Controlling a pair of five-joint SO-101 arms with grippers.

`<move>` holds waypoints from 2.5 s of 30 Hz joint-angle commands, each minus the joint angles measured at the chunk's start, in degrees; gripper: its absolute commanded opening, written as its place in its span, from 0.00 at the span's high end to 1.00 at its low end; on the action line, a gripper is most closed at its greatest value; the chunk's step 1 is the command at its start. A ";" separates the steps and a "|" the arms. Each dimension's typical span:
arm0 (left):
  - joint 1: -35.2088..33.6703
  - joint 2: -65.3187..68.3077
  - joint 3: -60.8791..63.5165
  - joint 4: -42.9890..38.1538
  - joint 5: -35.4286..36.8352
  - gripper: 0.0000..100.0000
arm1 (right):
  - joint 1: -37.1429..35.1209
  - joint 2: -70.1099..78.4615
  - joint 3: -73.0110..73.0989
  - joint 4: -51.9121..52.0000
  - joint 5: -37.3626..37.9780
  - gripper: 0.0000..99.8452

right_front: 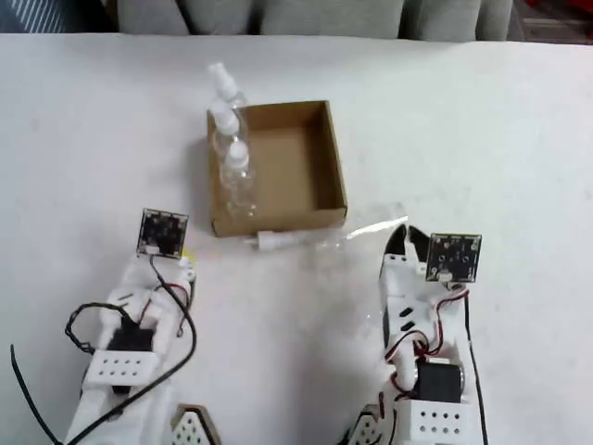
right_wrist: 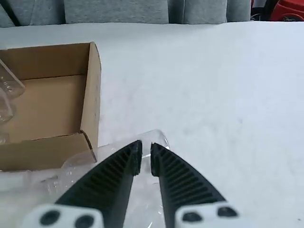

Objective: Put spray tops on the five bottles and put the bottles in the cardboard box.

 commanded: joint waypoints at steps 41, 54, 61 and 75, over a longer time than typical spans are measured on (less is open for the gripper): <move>-4.79 -1.27 0.09 0.00 -0.70 0.97 | -3.47 6.37 -5.80 -17.80 5.89 0.98; -4.79 -1.27 0.09 0.00 -0.70 0.97 | -3.56 42.59 -25.49 -20.26 6.15 0.98; -4.79 -1.27 0.09 0.00 -0.70 0.97 | -4.97 55.08 -30.59 -20.26 6.24 0.98; -4.79 -1.27 0.09 -0.09 -0.70 0.97 | -7.87 69.85 -45.54 -2.77 23.91 0.98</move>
